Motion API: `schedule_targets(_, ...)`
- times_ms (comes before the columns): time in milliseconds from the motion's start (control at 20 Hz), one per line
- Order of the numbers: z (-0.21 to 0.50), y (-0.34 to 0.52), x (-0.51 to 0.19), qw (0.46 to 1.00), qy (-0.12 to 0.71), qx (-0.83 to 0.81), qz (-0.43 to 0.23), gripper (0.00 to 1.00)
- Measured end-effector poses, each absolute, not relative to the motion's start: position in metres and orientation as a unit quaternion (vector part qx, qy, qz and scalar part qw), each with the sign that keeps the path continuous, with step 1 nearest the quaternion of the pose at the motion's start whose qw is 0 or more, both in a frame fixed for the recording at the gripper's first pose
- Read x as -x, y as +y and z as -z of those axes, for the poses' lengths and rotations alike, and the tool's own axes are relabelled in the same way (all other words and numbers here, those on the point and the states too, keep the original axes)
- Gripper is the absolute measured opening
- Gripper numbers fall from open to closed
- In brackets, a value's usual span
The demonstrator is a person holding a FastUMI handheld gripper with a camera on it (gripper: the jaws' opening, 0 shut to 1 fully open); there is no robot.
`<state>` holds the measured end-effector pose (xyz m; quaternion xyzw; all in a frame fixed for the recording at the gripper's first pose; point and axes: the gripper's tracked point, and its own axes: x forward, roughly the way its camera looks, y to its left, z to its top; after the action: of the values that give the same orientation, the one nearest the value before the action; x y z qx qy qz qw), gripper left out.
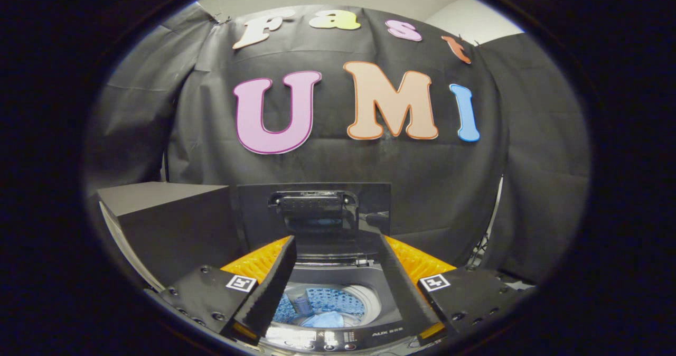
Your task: Put the clothes into the washing machine and then close the washing machine lid.
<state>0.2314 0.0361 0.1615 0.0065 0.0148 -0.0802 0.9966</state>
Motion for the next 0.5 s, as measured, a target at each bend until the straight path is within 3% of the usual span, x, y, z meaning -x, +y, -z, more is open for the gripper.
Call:
schedule_targets(200, -0.177, 0.038, -0.256, 0.997, 0.010, -0.012, 0.074, 0.96)
schedule_targets(500, -0.219, 0.073, -0.347, 0.999, -0.009, 0.006, 0.040, 0.96)
